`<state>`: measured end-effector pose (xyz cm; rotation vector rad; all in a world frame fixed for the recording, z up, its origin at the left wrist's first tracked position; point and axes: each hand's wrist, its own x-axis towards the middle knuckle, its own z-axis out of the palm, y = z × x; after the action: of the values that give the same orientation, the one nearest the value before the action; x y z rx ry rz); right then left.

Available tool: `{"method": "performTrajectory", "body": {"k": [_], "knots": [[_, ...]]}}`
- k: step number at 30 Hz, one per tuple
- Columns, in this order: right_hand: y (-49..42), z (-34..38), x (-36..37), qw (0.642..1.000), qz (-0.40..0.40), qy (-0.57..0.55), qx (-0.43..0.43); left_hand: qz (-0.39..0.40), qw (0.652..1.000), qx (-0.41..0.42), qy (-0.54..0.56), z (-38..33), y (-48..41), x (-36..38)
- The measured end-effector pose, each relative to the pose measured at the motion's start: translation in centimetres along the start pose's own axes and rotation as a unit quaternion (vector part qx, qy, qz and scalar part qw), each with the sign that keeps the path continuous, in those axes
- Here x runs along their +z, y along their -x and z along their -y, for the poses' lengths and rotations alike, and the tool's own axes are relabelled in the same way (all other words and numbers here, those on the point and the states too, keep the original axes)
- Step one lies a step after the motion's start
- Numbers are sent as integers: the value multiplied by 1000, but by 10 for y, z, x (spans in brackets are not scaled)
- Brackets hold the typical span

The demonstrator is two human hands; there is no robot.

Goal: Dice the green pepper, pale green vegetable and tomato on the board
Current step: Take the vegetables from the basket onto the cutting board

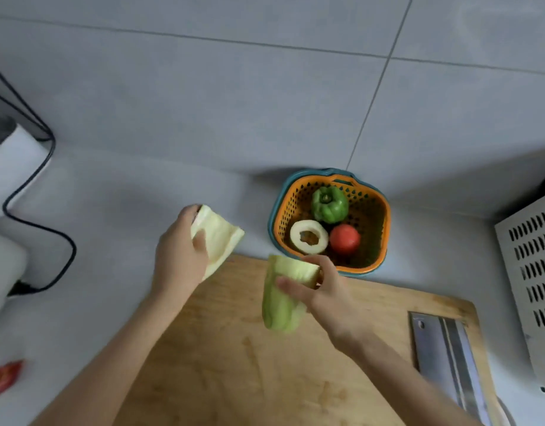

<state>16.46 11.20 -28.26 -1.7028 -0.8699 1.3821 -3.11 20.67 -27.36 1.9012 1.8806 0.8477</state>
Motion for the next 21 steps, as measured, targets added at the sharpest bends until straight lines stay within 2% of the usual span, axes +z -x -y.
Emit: {"method": "performTrajectory", "body": {"k": [2, 5, 6, 8, 10, 14, 16, 19, 21], "knots": [[-7, -15, 29, 998, 37, 37, 46, -5, 994, 71, -88, 32, 12, -9], [-19, -30, 66, 992, 73, 52, 91, 39, 971, 138, -191, 71, 29, -6], [-23, -34, 77, 991, 67, 66, 94, 47, 963, 163, -208, 78, 34, -1], [-32, -39, 93, 985, 36, 146, 83, 75, 958, 159, -227, 89, 48, 12], [-37, -38, 104, 964, 12, 260, 59, 111, 968, 110, -198, 95, 65, 22], [-43, -31, 106, 891, 29, 452, 36, 108, 994, 8, -12, 98, 74, 7], [-43, -31, 103, 868, 47, 493, 20, 145, 988, 39, 29, 103, 75, 1], [-41, -32, 96, 858, 68, 510, -7, 221, 973, 70, 8, 110, 75, 5], [-38, -32, 89, 853, 79, 516, -21, 226, 972, 61, 1, 110, 72, 15]]}}
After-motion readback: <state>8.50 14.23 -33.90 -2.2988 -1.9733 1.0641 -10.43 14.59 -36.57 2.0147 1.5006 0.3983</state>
